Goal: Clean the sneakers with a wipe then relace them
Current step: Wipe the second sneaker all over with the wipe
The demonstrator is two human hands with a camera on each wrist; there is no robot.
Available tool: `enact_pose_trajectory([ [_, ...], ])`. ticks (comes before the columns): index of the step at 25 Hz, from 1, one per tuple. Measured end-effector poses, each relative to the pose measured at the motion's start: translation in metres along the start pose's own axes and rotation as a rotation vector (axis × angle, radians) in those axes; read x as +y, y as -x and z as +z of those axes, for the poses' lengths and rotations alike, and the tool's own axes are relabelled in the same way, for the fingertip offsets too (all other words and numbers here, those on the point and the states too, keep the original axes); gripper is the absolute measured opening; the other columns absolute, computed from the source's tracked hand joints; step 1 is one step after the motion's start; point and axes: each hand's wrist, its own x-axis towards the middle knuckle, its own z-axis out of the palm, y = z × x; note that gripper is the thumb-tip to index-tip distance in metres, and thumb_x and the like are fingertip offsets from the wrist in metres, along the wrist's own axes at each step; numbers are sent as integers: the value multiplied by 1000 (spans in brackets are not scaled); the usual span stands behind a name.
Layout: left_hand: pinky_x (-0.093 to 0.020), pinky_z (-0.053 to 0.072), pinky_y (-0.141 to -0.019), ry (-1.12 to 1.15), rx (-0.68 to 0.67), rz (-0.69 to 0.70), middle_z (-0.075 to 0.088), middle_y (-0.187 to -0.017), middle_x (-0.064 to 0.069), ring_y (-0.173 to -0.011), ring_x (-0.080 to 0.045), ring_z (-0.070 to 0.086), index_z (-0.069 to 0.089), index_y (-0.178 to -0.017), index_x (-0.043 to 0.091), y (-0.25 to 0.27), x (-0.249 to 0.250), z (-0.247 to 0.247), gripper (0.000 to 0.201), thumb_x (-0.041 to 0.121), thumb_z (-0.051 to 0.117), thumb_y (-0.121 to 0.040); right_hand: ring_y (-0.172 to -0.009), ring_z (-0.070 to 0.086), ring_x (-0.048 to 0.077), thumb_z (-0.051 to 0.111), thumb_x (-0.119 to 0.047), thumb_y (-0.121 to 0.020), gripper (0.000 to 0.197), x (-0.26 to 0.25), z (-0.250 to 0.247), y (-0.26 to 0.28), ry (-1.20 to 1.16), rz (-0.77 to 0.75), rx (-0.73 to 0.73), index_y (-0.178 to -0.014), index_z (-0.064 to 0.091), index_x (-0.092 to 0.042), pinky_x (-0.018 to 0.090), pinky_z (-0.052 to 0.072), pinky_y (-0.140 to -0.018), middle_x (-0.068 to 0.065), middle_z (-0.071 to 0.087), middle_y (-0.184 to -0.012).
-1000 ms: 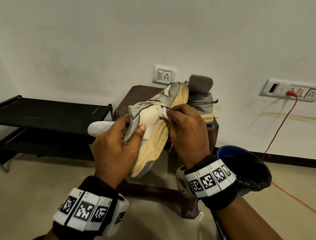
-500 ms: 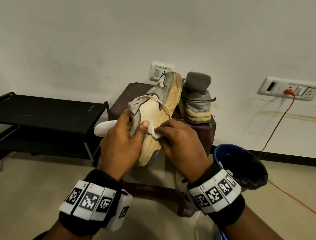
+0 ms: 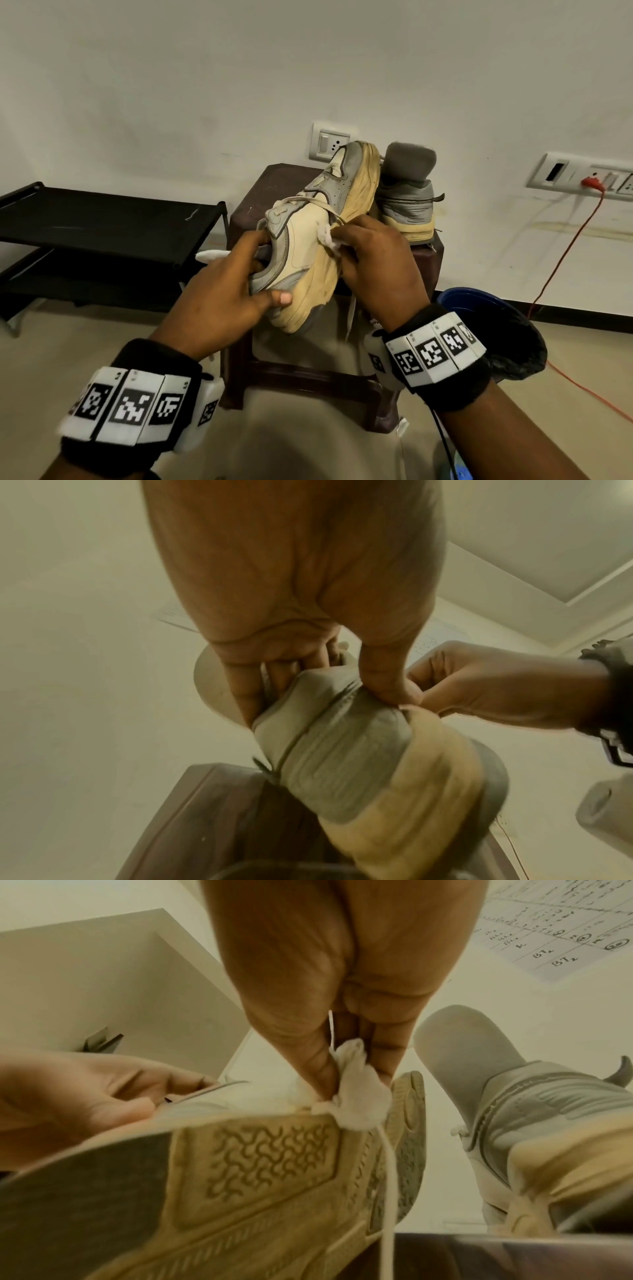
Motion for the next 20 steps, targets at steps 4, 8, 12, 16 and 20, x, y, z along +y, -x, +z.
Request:
enact_pose_trajectory([
  [4, -34, 52, -90, 76, 121, 3, 60, -104, 25, -103, 5, 59, 40, -111, 43, 2, -1, -3, 55, 30, 78, -73, -84, 62, 23, 60, -7, -80, 29, -19, -16, 10, -45, -16, -185, -108, 70, -10, 40, 54, -72, 7, 65, -98],
  [8, -29, 53, -86, 57, 142, 8, 60, -102, 25, -100, 6, 59, 45, -109, 42, 1, 2, -3, 49, 32, 77, -73, -99, 62, 23, 58, 7, -79, 54, -25, -30, 13, -45, -7, -281, -130, 56, -13, 34, 53, -83, 6, 66, -111],
  [12, -19, 49, -84, 36, 157, 20, 58, -105, 29, -98, 9, 56, 54, -119, 34, 1, 3, -3, 50, 32, 75, -74, -94, 62, 24, 65, 3, -81, 49, -20, -21, 13, -27, -65, -242, -128, 58, -11, 34, 54, -77, 6, 64, -110],
  [16, -7, 41, -85, 42, 97, 66, 53, -105, 36, -96, 22, 52, 55, -126, 31, -1, 3, 1, 48, 31, 70, -80, -102, 55, 24, 64, -13, -87, 42, -17, -18, 15, 61, -62, -281, -128, 57, -12, 34, 50, -80, 7, 58, -117],
  [20, -10, 44, -88, 84, 84, 91, 55, -107, 35, -104, 19, 52, 57, -124, 29, -2, 1, 6, 41, 29, 67, -85, -92, 59, 26, 65, -8, -84, 29, -18, -12, 12, 22, 7, -183, -113, 67, -12, 38, 53, -75, 9, 61, -107],
])
